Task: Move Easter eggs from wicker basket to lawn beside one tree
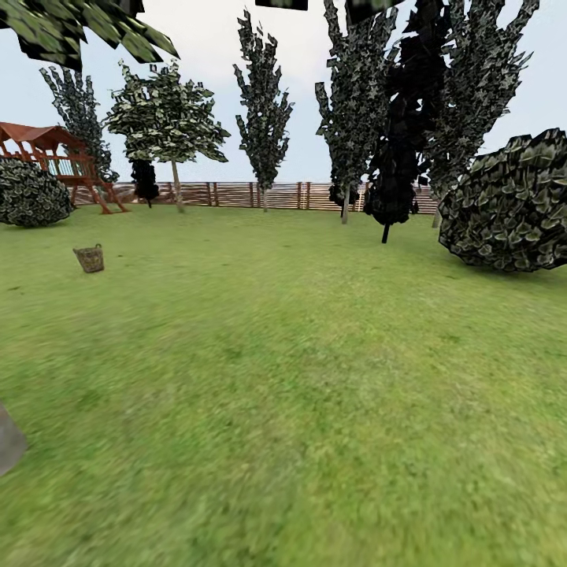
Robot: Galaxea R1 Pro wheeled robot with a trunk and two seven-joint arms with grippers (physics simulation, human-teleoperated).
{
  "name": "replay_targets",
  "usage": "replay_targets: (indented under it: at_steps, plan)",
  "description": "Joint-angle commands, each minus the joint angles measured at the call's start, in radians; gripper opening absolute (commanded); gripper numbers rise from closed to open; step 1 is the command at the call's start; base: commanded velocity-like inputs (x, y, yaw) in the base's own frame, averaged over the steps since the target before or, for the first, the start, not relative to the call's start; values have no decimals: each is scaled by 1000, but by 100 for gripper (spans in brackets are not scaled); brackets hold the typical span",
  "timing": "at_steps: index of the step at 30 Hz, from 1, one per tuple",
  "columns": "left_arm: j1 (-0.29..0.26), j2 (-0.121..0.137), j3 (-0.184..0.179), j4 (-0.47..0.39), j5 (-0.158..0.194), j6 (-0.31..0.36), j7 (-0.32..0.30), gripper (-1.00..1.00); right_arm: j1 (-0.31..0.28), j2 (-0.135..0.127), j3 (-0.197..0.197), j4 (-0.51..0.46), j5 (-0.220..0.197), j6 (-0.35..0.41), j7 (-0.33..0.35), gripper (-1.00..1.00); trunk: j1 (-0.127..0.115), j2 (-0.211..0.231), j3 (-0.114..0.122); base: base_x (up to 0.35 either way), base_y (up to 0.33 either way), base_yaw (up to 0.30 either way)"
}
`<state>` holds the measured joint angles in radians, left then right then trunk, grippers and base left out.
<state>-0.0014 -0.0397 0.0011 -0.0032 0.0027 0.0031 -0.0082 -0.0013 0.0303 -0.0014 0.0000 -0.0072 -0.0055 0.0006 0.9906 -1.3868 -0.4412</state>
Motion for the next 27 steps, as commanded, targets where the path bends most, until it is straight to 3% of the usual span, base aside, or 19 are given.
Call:
replay_targets:
  at_steps: [1,9,18,22,27]
  plan:
    - [-1,1,0,-6,0,1,0,100,0,-1,0,0,0,-1,-1,100,-4,7,3,0,0,0]
    - [-6,23,0,-97,-1,16,3,100,0,-1,1,0,1,-1,-1,100,-35,63,28,0,0,53]
    - [-27,30,0,-115,-1,18,15,100,0,9,-3,0,-1,-8,-1,100,-69,126,56,0,0,81]
    - [-42,40,2,-123,0,17,37,100,-1,3,-6,-3,-3,-90,-1,100,-84,154,68,0,0,6]
    - [-101,44,2,-136,-1,19,45,100,-64,-2,-6,-54,-3,-107,1,100,-104,189,84,0,0,1]
